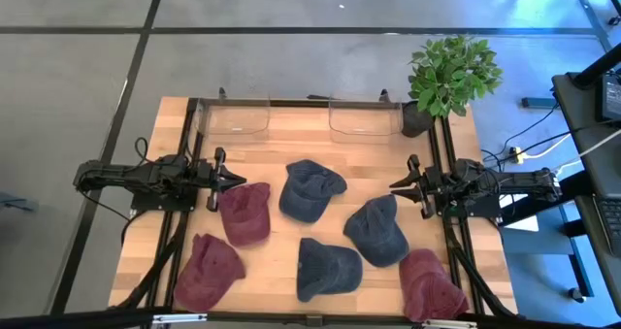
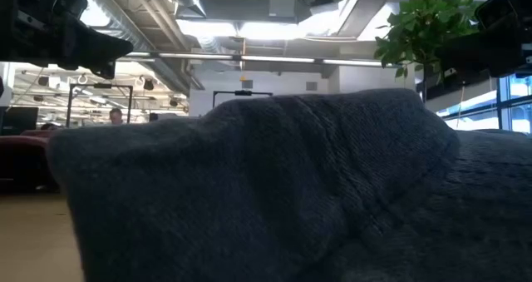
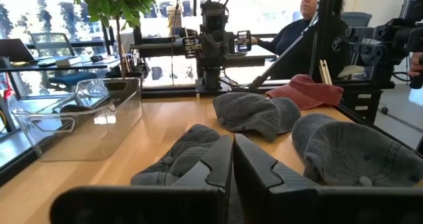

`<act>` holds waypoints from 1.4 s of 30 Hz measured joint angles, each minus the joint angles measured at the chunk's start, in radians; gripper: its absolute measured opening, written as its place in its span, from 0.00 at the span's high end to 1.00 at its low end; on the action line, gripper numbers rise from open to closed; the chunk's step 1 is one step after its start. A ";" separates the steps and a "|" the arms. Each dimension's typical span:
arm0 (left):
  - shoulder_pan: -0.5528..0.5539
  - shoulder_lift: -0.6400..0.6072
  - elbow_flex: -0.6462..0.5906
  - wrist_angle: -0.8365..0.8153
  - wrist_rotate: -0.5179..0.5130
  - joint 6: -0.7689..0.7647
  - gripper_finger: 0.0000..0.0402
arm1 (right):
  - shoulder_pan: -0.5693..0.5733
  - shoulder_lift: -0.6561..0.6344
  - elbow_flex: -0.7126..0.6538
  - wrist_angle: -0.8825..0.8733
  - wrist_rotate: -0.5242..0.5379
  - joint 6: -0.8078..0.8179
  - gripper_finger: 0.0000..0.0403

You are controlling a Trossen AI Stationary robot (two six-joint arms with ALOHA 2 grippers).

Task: Pick & Place hat
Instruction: Put the right blue cap into the right transparent bin

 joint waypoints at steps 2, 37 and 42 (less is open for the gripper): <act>0.000 0.000 0.000 0.002 0.000 -0.001 0.97 | 0.000 0.000 0.000 0.002 0.004 0.007 0.82; 0.000 0.000 0.000 0.203 -0.250 -0.395 0.81 | 0.000 0.000 0.000 0.247 0.266 0.633 0.46; 0.000 0.000 0.000 0.202 -0.366 -0.403 0.67 | 0.000 0.011 0.015 0.260 0.265 0.616 0.47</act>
